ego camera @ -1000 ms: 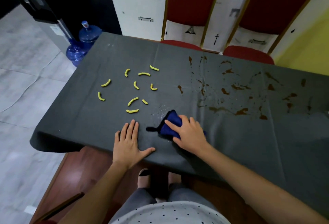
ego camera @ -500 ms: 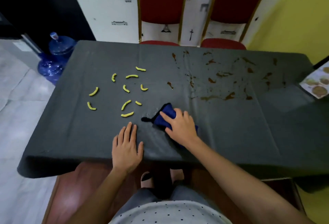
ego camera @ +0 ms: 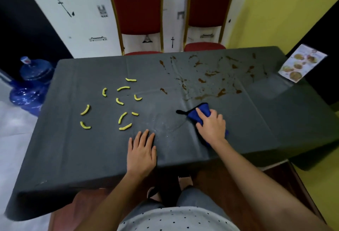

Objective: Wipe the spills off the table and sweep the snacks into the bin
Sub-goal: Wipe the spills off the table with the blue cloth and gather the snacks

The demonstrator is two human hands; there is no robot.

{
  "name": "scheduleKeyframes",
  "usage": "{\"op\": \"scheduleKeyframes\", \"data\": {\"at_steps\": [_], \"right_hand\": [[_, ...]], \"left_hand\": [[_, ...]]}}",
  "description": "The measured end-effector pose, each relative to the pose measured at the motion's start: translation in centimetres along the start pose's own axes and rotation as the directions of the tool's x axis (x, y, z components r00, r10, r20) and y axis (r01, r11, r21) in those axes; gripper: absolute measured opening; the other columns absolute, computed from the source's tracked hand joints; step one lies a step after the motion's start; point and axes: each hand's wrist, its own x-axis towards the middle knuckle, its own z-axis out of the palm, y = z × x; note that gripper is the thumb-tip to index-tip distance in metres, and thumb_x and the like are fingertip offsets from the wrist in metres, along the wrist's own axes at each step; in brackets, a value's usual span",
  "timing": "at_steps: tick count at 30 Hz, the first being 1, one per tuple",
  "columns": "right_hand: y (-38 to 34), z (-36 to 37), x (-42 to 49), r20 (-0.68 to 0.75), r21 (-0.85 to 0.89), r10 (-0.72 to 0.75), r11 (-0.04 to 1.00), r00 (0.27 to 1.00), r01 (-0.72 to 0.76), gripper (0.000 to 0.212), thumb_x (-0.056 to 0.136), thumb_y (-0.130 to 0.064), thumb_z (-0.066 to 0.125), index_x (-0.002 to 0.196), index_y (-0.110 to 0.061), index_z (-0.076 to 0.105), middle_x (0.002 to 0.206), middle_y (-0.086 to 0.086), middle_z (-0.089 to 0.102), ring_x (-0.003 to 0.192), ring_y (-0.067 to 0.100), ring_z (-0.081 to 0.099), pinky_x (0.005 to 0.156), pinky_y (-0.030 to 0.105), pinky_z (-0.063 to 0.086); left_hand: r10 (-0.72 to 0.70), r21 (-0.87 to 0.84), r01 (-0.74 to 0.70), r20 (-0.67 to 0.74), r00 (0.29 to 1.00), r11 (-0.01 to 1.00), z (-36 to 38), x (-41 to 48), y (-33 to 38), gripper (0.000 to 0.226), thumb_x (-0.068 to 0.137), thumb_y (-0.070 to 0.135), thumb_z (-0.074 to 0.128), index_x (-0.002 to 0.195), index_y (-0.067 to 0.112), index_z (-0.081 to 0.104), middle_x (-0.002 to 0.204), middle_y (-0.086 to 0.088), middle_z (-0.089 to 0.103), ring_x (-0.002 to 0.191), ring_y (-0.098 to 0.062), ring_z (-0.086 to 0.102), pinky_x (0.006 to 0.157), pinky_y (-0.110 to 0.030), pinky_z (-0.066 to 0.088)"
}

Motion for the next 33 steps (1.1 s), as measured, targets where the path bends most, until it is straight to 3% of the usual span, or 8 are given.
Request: {"op": "scheduleKeyframes", "data": {"at_steps": [5, 9, 15, 19, 21, 24, 27, 33], "right_hand": [[-0.5, 0.6, -2.8, 0.076, -0.038, -0.336, 0.940, 0.939, 0.340, 0.062, 0.089, -0.048, 0.048, 0.146, -0.047, 0.025, 0.140, 0.008, 0.038, 0.108, 0.032, 0.045, 0.090, 0.039, 0.041], [3.3, 0.5, -3.1, 0.124, -0.086, -0.395, 0.910, 0.910, 0.407, 0.062, 0.088, -0.049, 0.044, 0.145, -0.051, 0.022, 0.141, 0.005, 0.038, 0.113, 0.029, 0.044, 0.091, 0.039, 0.042], [10.8, -0.5, 0.7, 0.055, -0.009, -0.014, 1.000, 0.998, 0.014, 0.060, 0.092, -0.048, 0.048, 0.146, -0.048, 0.023, 0.138, 0.009, 0.041, 0.114, 0.030, 0.046, 0.092, 0.040, 0.045], [10.5, -0.8, 3.9, 0.048, 0.154, 0.448, 0.880, 0.893, -0.450, 0.060, 0.093, -0.046, 0.048, 0.149, -0.035, 0.028, 0.134, 0.022, 0.039, 0.111, 0.041, 0.045, 0.091, 0.045, 0.044], [8.6, -0.9, 4.4, 0.014, 0.092, 0.389, 0.917, 0.921, -0.389, 0.061, 0.092, -0.048, 0.048, 0.148, -0.034, 0.028, 0.131, 0.021, 0.040, 0.106, 0.038, 0.047, 0.087, 0.042, 0.044], [6.0, -0.7, 4.4, -0.009, 0.024, 0.078, 0.997, 0.997, -0.078, 0.062, 0.091, -0.049, 0.048, 0.147, -0.037, 0.027, 0.132, 0.015, 0.041, 0.105, 0.031, 0.047, 0.087, 0.039, 0.043], [5.0, -0.7, 4.7, 0.028, 0.041, -0.136, 0.990, 0.990, 0.135, 0.062, 0.090, -0.047, 0.051, 0.147, -0.040, 0.027, 0.135, 0.010, 0.040, 0.109, 0.028, 0.045, 0.089, 0.039, 0.041], [11.5, -0.9, 8.1, -0.029, 0.049, -0.049, 0.998, 0.998, 0.050, 0.059, 0.090, -0.046, 0.051, 0.145, -0.042, 0.030, 0.132, 0.011, 0.043, 0.109, 0.030, 0.046, 0.087, 0.040, 0.043]], "left_hand": [[0.009, -0.032, -0.010, -0.010, 1.000, 0.999, 0.2, 1.2, 0.8, 0.062, 0.092, 0.044, 0.015, 0.142, 0.018, 0.040, 0.154, -0.005, 0.030, 0.144, -0.024, 0.021, 0.117, -0.046, 0.008], [0.064, -0.061, -0.063, 0.010, 0.998, 0.996, 0.3, 3.1, 2.2, 0.056, 0.096, 0.042, 0.018, 0.148, 0.022, 0.028, 0.159, 0.000, 0.016, 0.147, -0.019, 0.007, 0.117, -0.042, -0.002], [0.041, -0.077, -0.037, 0.042, 0.998, 0.996, 0.2, 5.7, 4.4, 0.055, 0.100, 0.043, 0.022, 0.150, 0.023, 0.018, 0.160, 0.001, 0.007, 0.147, -0.018, -0.001, 0.117, -0.043, -0.004], [-0.003, -0.029, 0.006, 0.100, 0.995, 1.000, 0.5, 7.7, 6.0, 0.059, 0.098, 0.049, 0.022, 0.151, 0.027, 0.008, 0.161, 0.000, -0.001, 0.147, -0.021, -0.005, 0.116, -0.046, -0.008], [-0.035, -0.027, 0.038, 0.122, 0.992, 0.999, 0.6, 8.7, 6.7, 0.061, 0.097, 0.053, 0.021, 0.151, 0.030, 0.004, 0.161, -0.001, -0.005, 0.147, -0.023, -0.007, 0.115, -0.048, -0.010], [-0.109, -0.016, 0.113, 0.155, 0.982, 0.993, 0.9, 10.4, 7.6, 0.063, 0.095, 0.057, 0.020, 0.151, 0.032, 0.003, 0.160, -0.003, -0.008, 0.147, -0.024, -0.008, 0.115, -0.052, -0.006], [-0.192, 0.018, 0.192, 0.194, 0.962, 0.981, 1.1, 11.4, 7.9, 0.067, 0.092, 0.064, 0.019, 0.150, 0.035, 0.001, 0.160, -0.002, -0.011, 0.147, -0.024, -0.010, 0.114, -0.056, -0.004], [-0.233, 0.066, 0.226, 0.145, 0.962, 0.972, 1.2, 11.3, 8.0, 0.071, 0.089, 0.069, 0.023, 0.149, 0.038, 0.004, 0.160, 0.002, -0.006, 0.147, -0.020, -0.007, 0.115, -0.058, 0.005]]}}
